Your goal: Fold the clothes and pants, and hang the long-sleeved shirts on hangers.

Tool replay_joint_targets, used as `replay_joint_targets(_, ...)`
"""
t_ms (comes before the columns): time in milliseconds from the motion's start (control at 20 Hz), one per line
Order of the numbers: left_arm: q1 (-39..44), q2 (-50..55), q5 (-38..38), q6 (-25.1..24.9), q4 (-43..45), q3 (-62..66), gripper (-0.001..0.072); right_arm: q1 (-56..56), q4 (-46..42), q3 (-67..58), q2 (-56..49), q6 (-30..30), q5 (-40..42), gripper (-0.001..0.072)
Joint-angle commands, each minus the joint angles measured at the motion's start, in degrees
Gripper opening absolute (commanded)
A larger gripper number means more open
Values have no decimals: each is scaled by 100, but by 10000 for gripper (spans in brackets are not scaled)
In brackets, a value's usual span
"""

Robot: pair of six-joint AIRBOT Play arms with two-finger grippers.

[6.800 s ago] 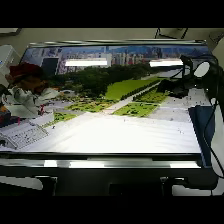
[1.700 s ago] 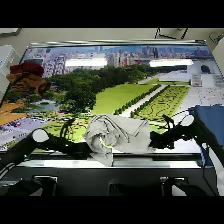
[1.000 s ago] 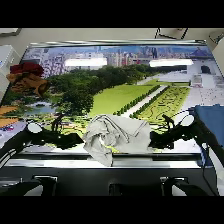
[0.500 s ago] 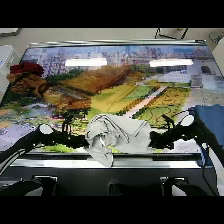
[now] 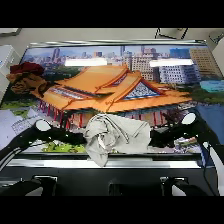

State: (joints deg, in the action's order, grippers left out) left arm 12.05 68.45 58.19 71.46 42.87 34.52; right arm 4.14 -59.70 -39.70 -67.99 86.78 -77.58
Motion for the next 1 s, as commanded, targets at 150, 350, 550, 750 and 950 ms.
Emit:
replay_joint_targets(150, -1707, -1856, 946, 723, 1652, 2699, 25, 13, -879, -2892, 763, -22, 334, 33)
replay_joint_targets(350, -3101, -2774, 55, 1016, 1652, 5307, 25, 13, -2586, -5477, 1513, 210, 1401, 33)
replay_joint_targets(550, -3716, -3292, -702, 1325, 1652, 6288, 25, 11, -3204, -6175, 2350, 286, 1674, 33)
replay_joint_targets(750, -3733, -3486, -1950, 1558, 1364, 6321, 26, 11, -3296, -6175, 2726, 273, 1237, 34)
replay_joint_targets(950, -3733, -3296, -3550, 1556, 804, 6321, 26, 11, -3296, -6175, 2721, 125, 1121, 34)
